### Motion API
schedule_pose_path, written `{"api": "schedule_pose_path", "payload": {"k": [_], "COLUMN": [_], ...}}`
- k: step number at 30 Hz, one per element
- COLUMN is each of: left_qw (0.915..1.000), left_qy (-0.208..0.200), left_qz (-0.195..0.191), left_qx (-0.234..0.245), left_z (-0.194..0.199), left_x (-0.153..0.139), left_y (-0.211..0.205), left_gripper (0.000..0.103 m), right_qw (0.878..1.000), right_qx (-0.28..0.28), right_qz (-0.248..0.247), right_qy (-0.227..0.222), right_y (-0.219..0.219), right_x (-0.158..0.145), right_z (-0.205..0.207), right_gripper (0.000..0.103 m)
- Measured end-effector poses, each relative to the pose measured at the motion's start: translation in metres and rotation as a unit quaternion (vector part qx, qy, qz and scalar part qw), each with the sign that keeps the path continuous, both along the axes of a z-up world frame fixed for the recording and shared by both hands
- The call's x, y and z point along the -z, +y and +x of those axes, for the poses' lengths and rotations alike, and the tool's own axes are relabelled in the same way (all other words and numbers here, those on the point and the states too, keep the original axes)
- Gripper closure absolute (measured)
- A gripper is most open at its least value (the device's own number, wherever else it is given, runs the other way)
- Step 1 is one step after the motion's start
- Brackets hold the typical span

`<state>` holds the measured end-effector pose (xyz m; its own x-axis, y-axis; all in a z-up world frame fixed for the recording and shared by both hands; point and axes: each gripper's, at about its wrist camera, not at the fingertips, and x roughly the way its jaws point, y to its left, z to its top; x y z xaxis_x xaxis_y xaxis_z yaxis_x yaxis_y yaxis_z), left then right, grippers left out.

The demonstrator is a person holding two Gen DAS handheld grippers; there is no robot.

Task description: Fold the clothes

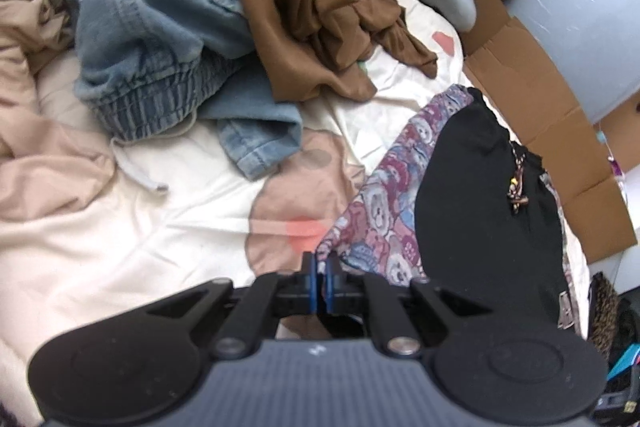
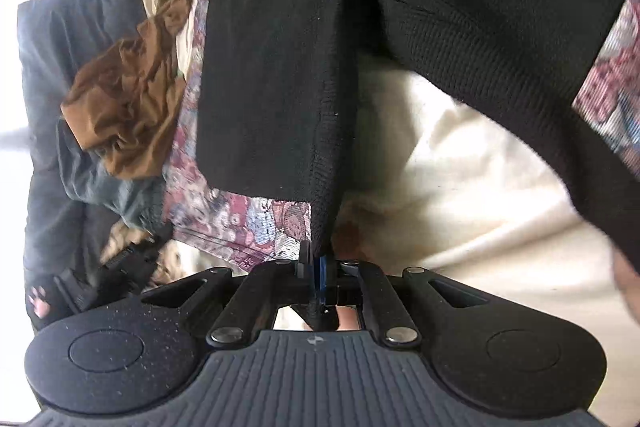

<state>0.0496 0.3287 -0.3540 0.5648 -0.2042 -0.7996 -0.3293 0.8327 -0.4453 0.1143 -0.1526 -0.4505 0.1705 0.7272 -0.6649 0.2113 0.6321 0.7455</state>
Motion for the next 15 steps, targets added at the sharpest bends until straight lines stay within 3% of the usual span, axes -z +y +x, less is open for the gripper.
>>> {"api": "schedule_pose_path", "payload": {"k": [8, 15], "left_qw": [0.9992, 0.9991], "left_qy": [0.025, 0.027], "left_qz": [0.008, 0.014], "left_qx": [-0.031, -0.03], "left_z": [-0.011, -0.007], "left_x": [0.022, 0.021], "left_y": [0.008, 0.012], "left_gripper": [0.099, 0.099], "right_qw": [0.997, 0.998], "right_qx": [-0.055, -0.047], "right_qz": [-0.041, -0.033], "right_qy": [0.023, 0.027], "right_y": [0.014, 0.016], "right_x": [0.019, 0.018], "right_z": [-0.004, -0.01], "right_gripper": [0.103, 0.103]}}
